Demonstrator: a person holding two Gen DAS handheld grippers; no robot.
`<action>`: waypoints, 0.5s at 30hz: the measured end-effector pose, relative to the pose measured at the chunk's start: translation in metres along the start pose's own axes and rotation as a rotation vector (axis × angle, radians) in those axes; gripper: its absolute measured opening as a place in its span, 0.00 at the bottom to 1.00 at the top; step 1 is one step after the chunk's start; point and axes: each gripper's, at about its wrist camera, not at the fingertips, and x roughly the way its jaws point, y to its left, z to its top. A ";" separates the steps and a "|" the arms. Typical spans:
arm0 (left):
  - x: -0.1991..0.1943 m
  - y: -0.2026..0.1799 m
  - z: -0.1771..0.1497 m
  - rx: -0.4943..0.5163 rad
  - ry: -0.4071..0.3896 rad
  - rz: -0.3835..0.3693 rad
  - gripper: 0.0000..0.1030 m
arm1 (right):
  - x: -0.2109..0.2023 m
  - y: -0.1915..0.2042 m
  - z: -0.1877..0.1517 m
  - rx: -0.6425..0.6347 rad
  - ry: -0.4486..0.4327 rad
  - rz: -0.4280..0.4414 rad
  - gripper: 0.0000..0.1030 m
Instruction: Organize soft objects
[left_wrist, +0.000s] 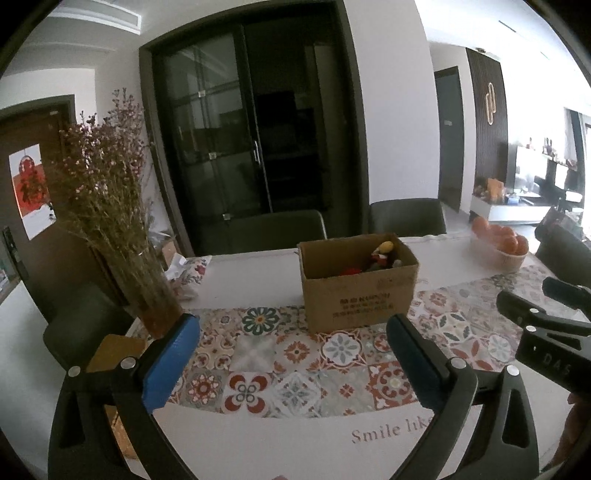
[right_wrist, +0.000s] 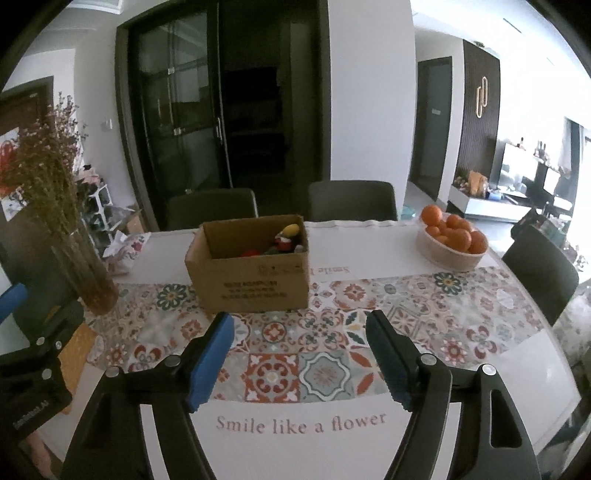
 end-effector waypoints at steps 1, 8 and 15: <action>-0.004 0.000 -0.002 -0.001 0.000 -0.006 1.00 | -0.005 -0.001 -0.002 0.002 -0.005 0.005 0.74; -0.030 -0.002 -0.012 -0.017 -0.003 -0.032 1.00 | -0.030 -0.006 -0.015 0.002 -0.033 0.004 0.76; -0.050 -0.003 -0.020 -0.032 -0.005 -0.042 1.00 | -0.049 -0.009 -0.022 -0.005 -0.050 0.007 0.76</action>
